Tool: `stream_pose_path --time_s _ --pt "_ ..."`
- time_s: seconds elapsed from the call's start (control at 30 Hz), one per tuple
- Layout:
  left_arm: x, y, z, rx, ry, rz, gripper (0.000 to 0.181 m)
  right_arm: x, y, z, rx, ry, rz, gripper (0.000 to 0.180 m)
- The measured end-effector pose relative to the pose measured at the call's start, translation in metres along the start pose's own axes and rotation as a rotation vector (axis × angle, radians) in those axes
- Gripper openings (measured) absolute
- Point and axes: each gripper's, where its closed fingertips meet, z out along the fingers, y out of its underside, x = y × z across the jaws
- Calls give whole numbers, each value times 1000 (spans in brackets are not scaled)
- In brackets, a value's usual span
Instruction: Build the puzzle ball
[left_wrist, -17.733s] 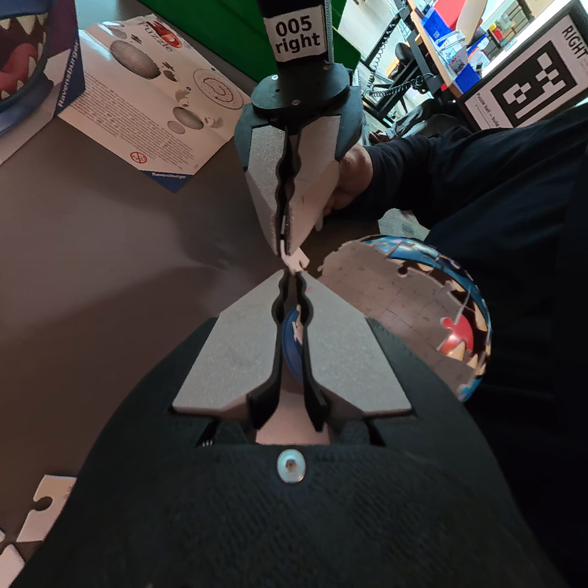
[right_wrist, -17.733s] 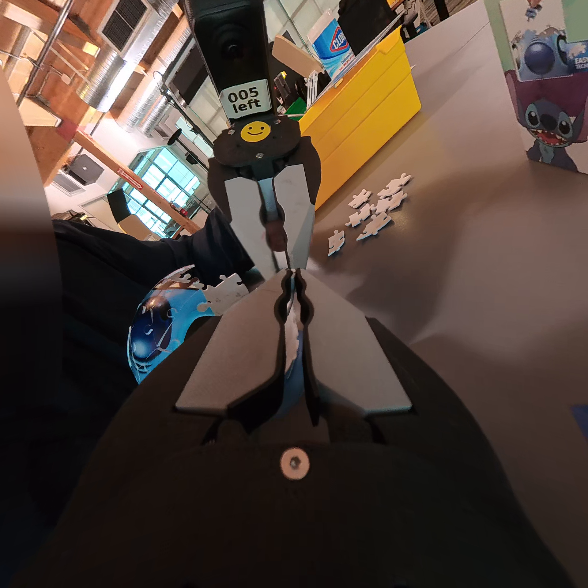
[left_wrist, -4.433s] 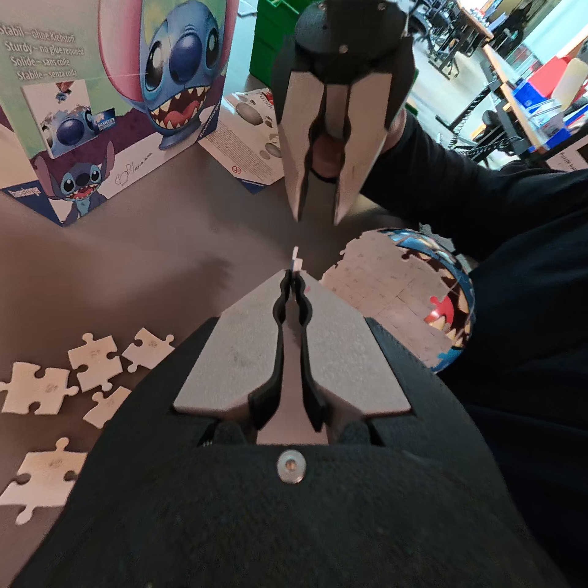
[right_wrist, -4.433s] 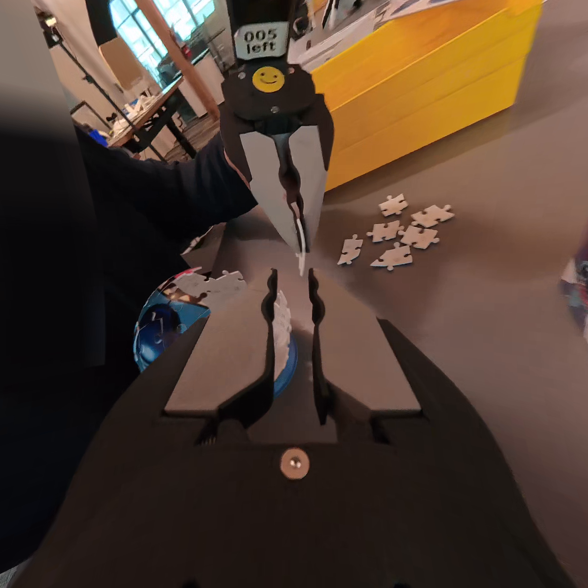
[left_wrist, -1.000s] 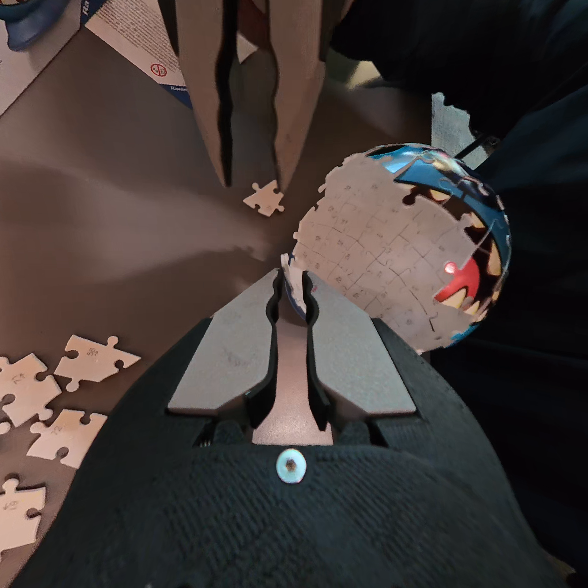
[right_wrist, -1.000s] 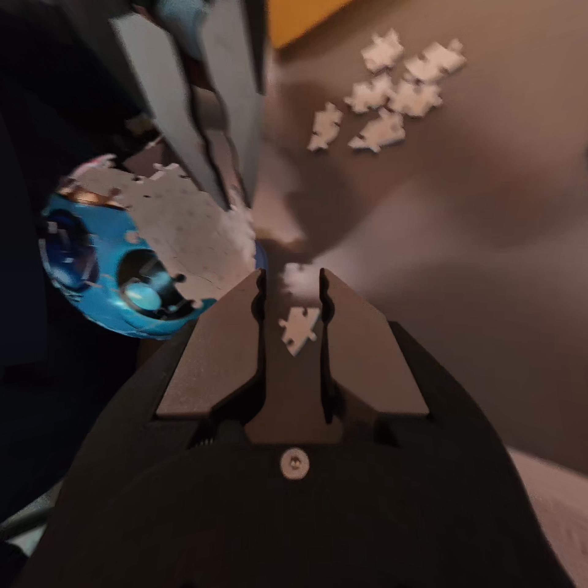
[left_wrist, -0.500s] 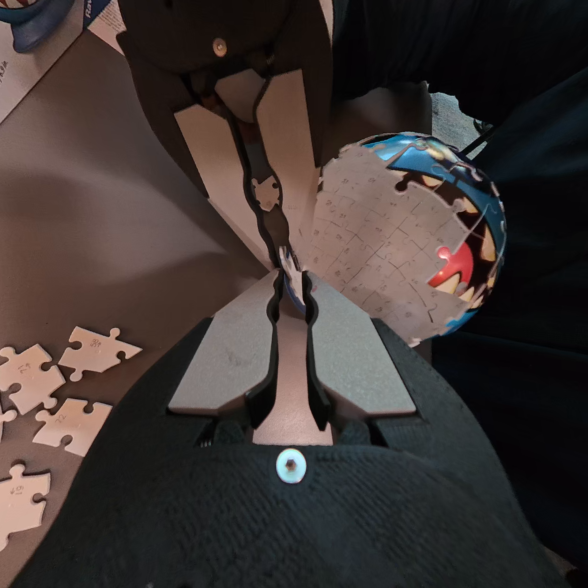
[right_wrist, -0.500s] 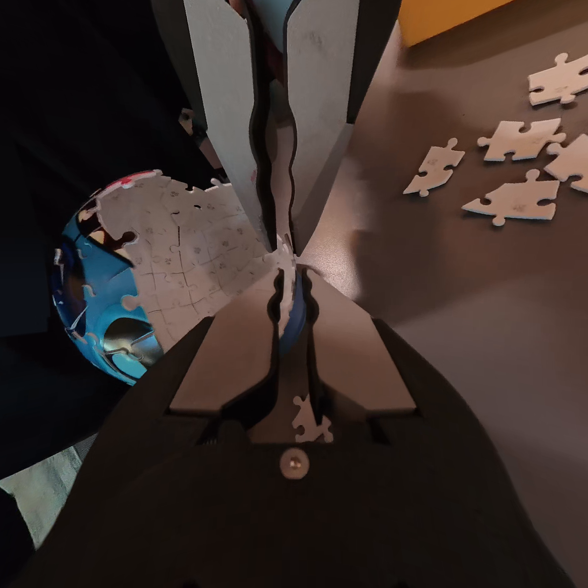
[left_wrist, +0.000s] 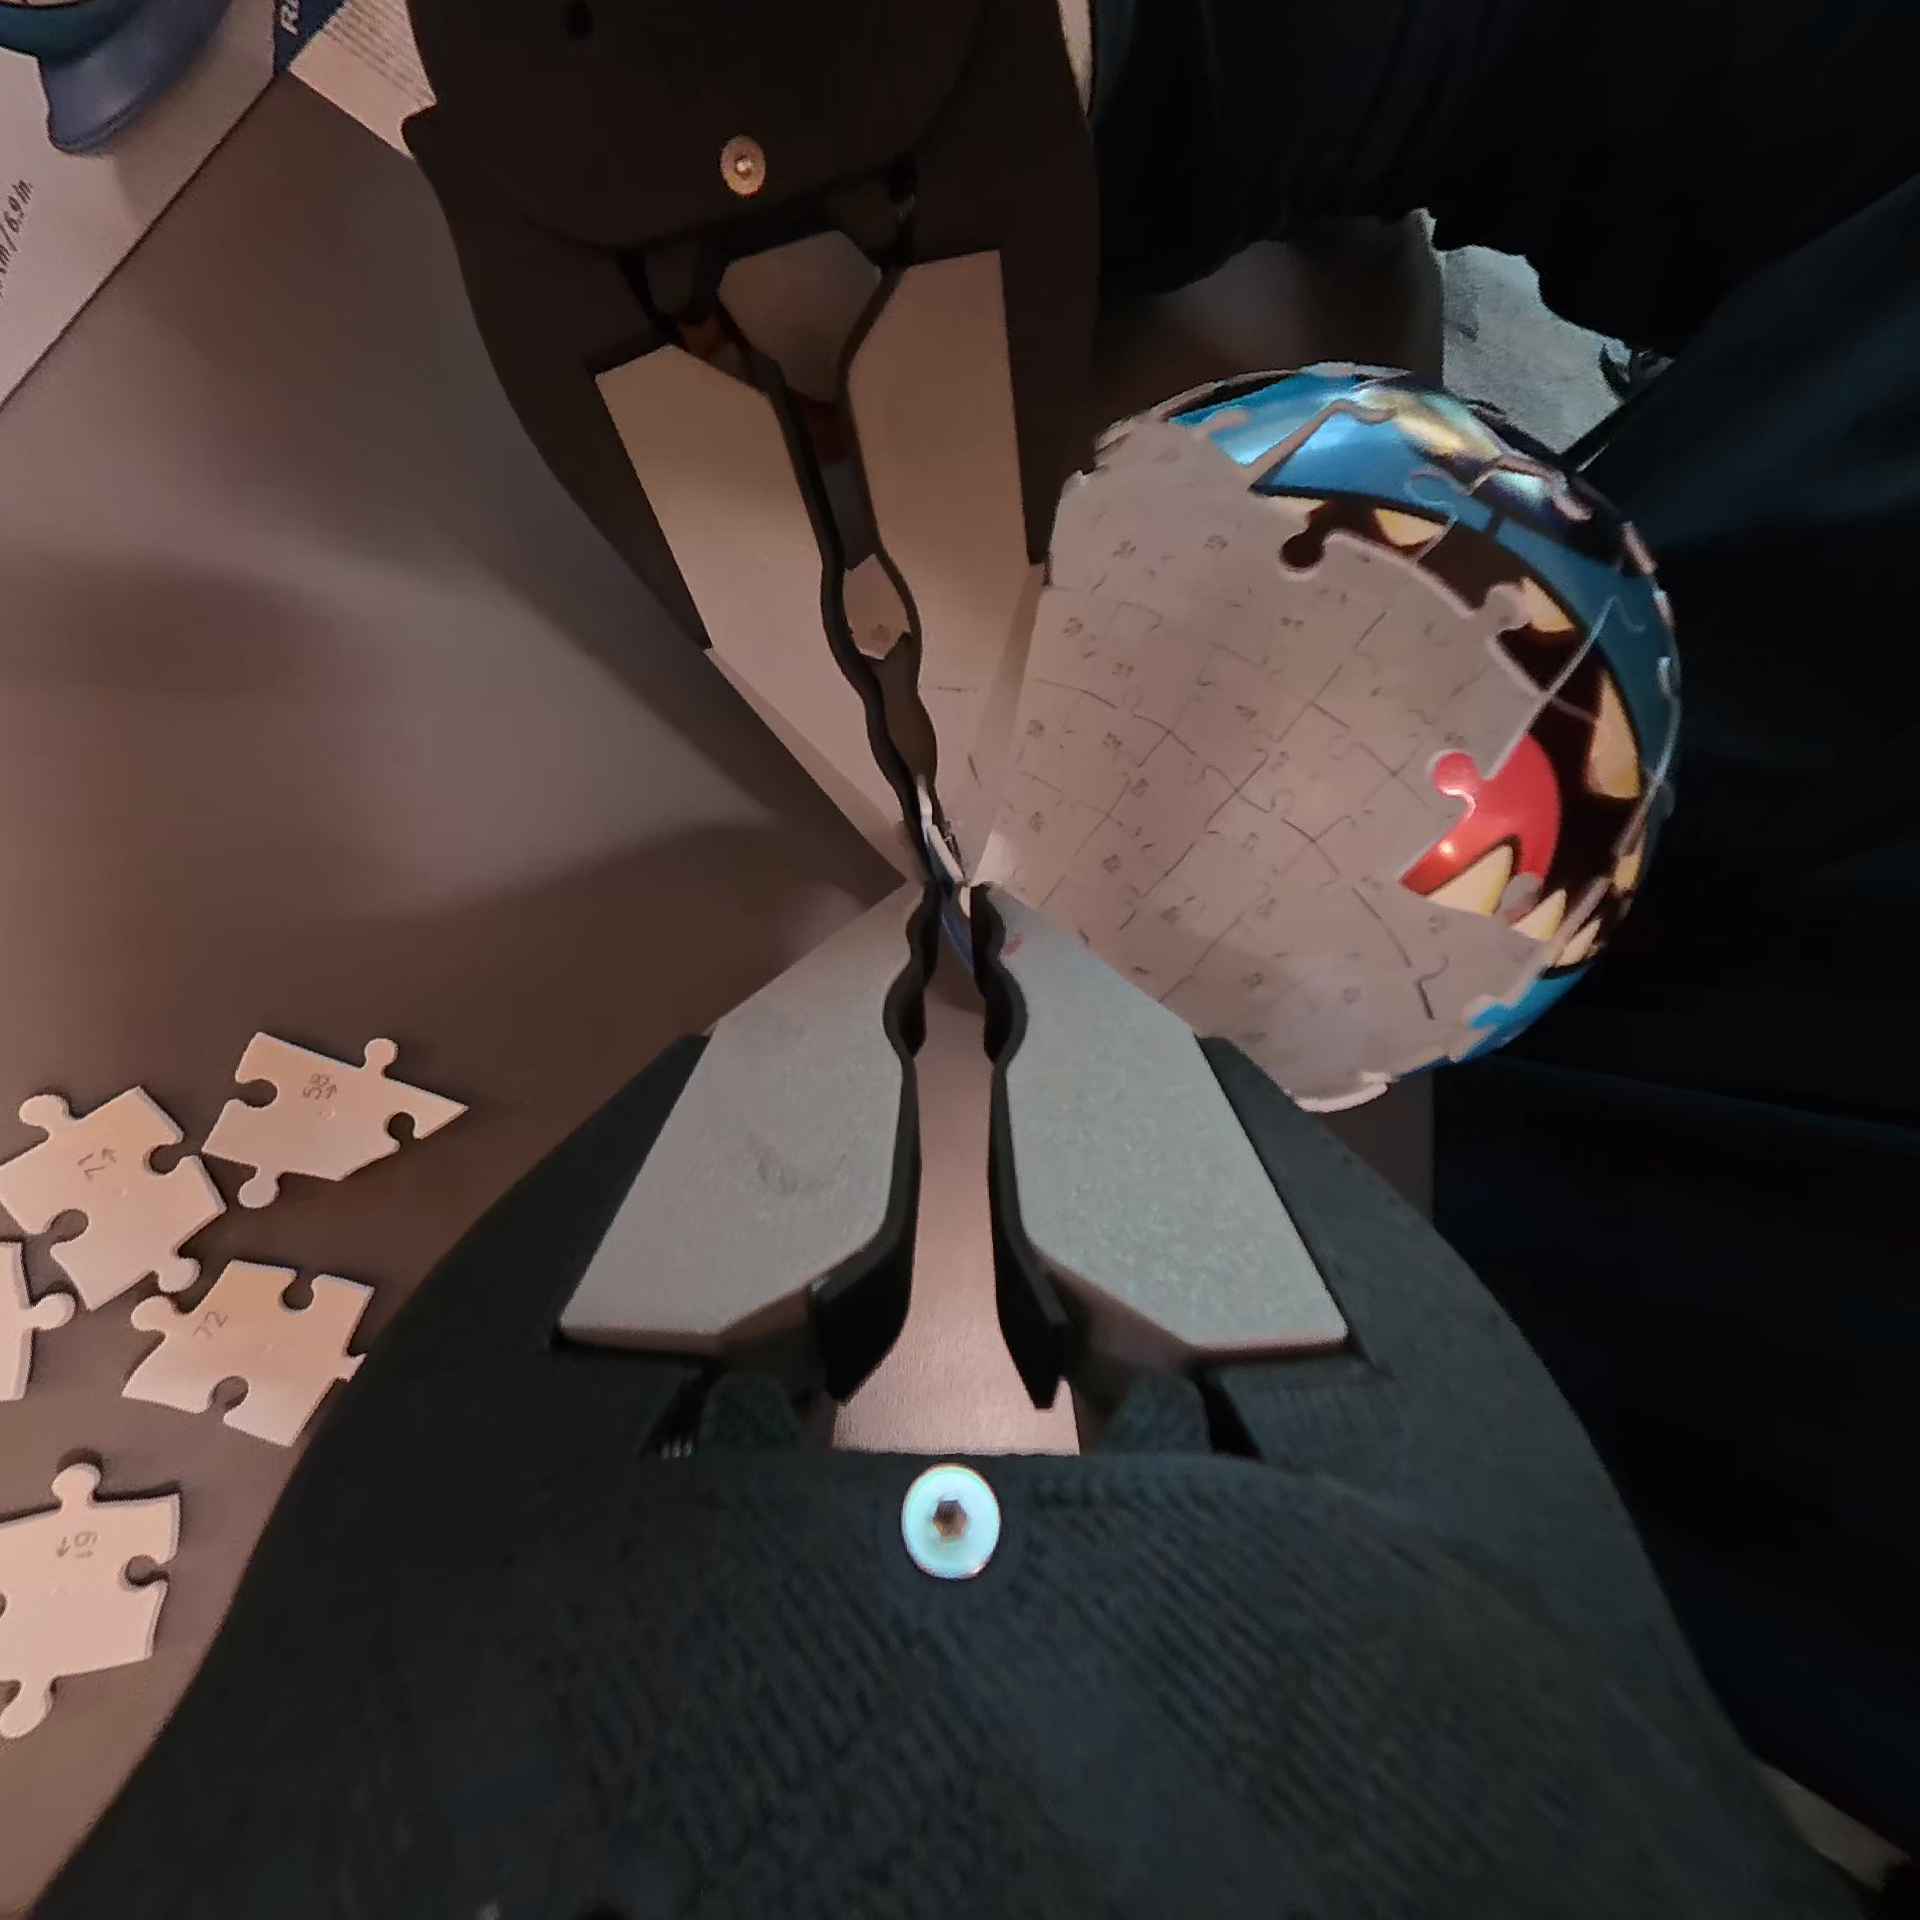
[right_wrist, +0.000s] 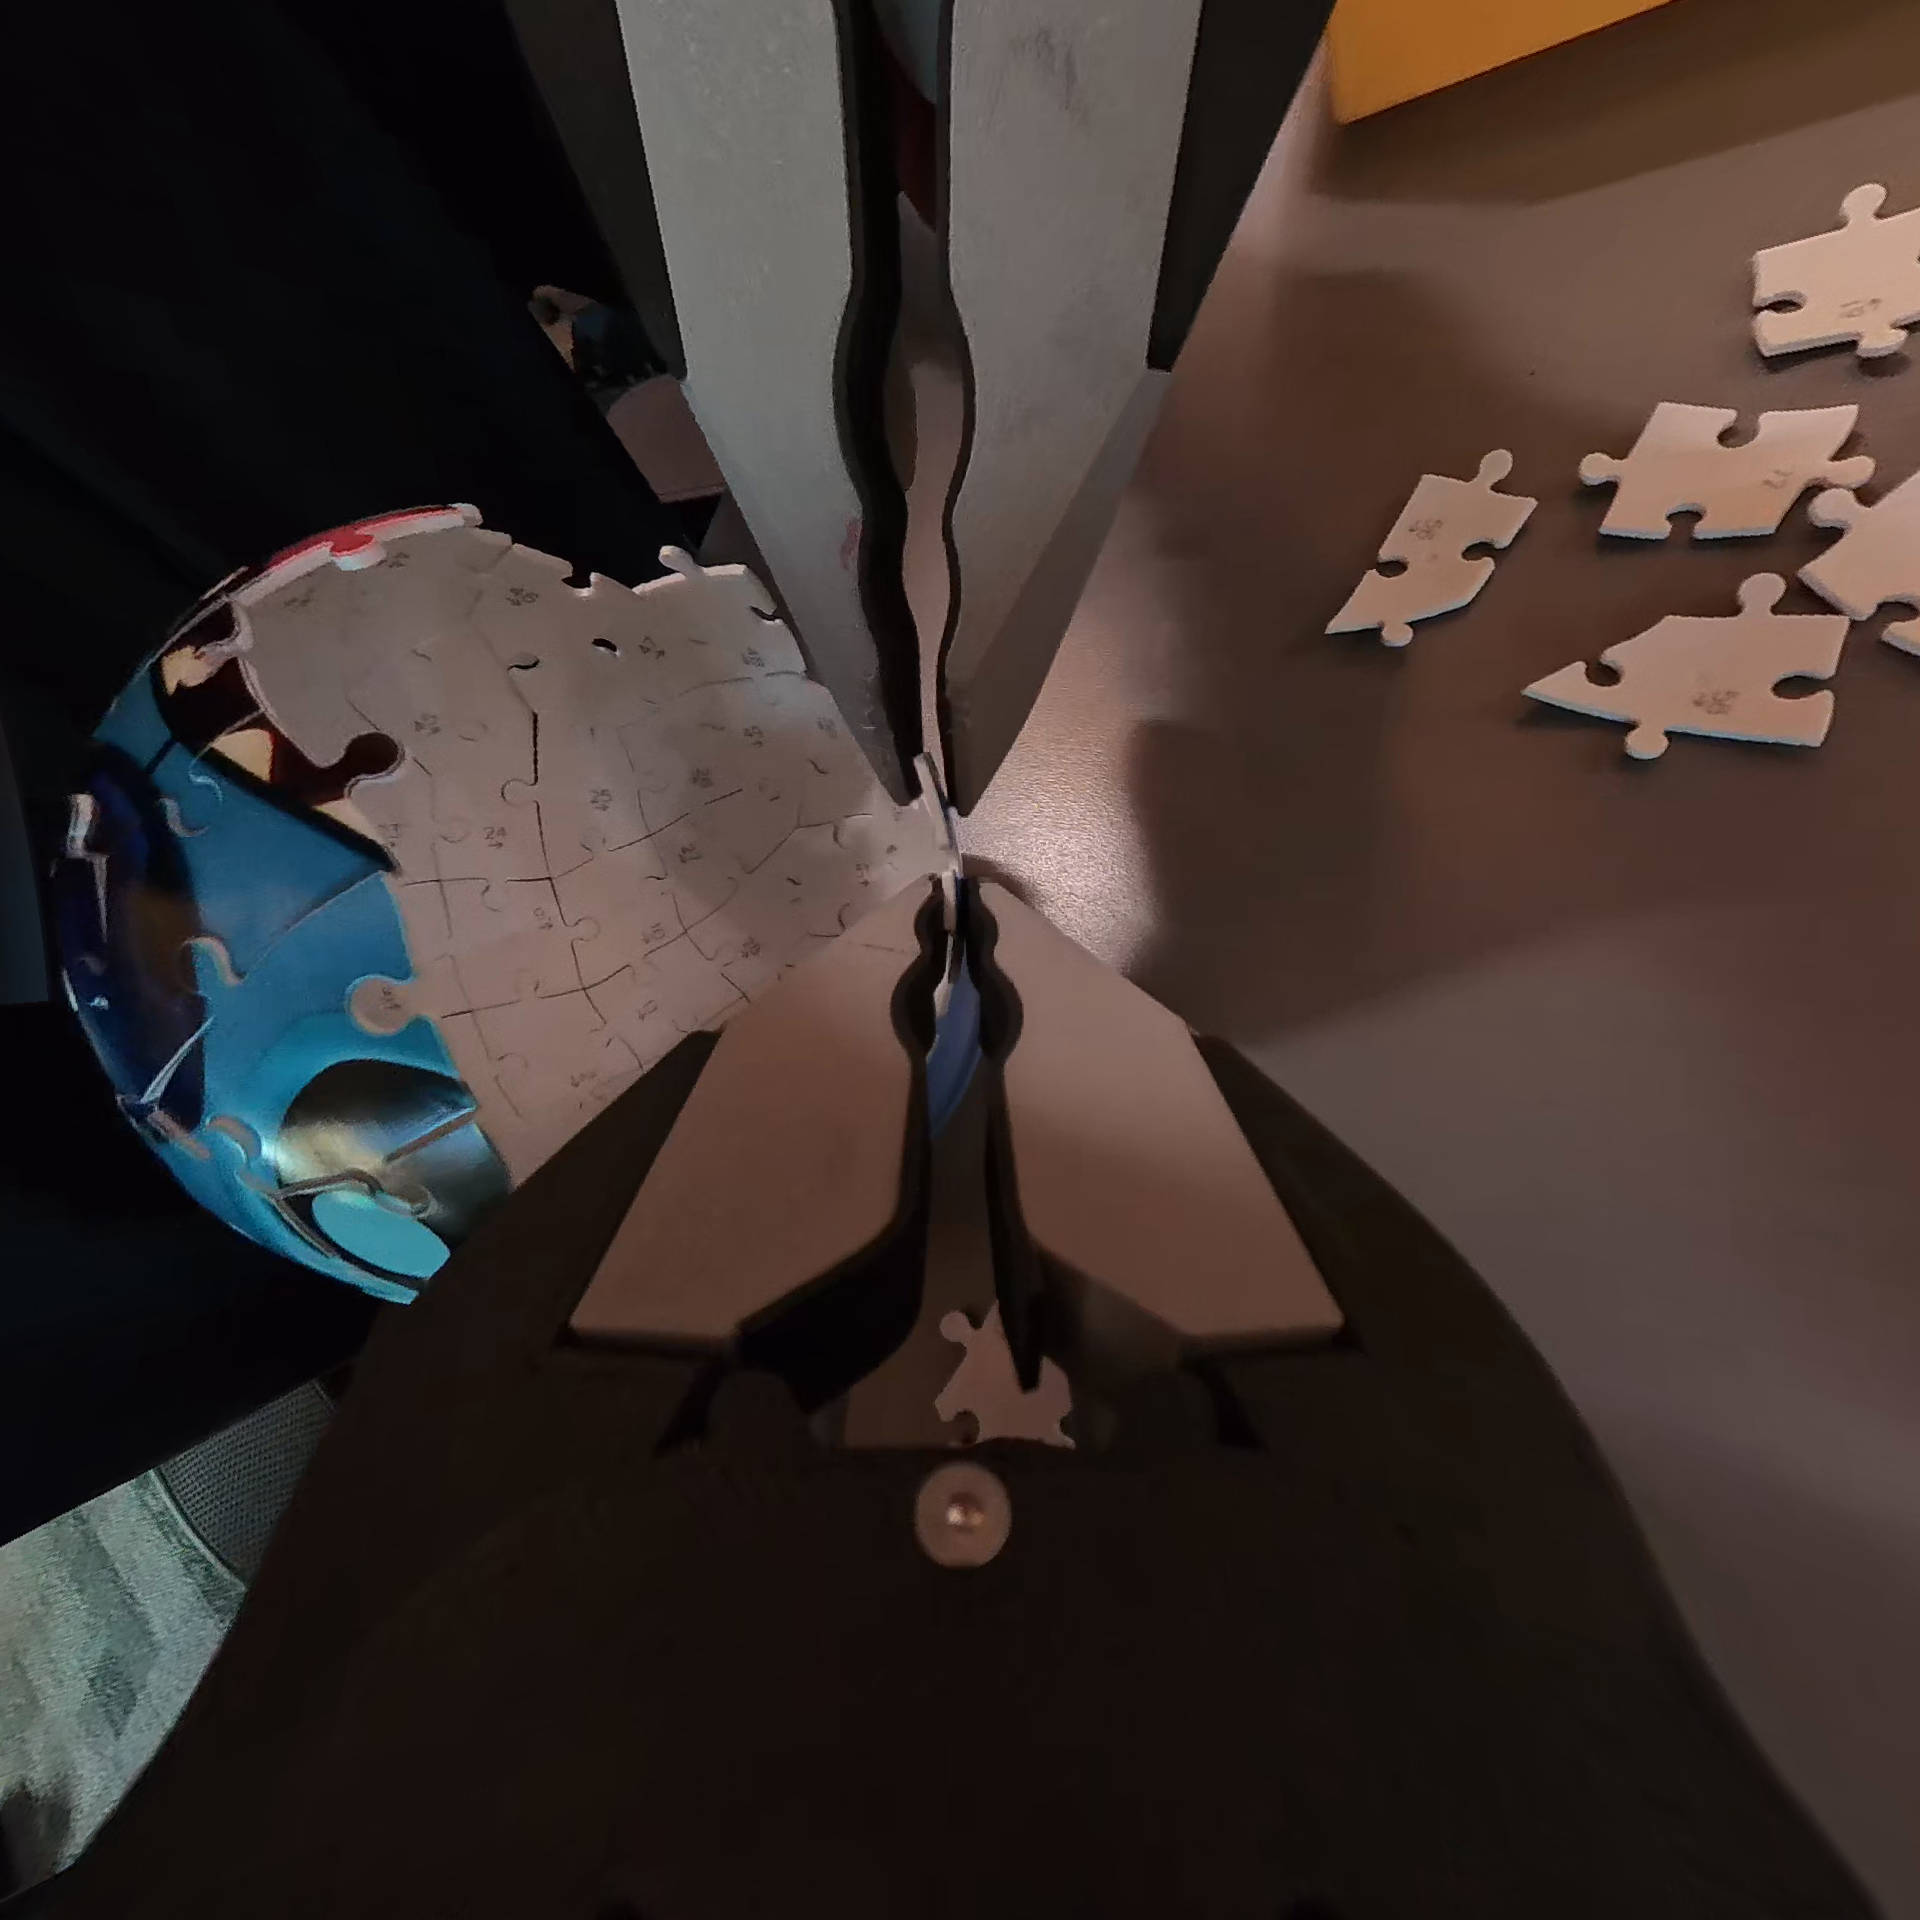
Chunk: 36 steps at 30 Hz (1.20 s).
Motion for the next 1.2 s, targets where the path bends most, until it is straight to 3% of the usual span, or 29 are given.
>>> stream_pose_path --time_s 0.47,0.7,0.9,1.2 --pt "-1 0 -1 -9 -12 -6 9 2 1 -12 14 19 10 8" --pt "-7 -3 -14 31 -36 -14 14 7 -1 -63 108 151 43 15" --pt "-22 -13 -40 162 -99 -45 16 5 35 -94 93 317 133 17" --pt "-30 -16 -51 290 -119 -83 16 7 73 -72 -19 427 151 27"
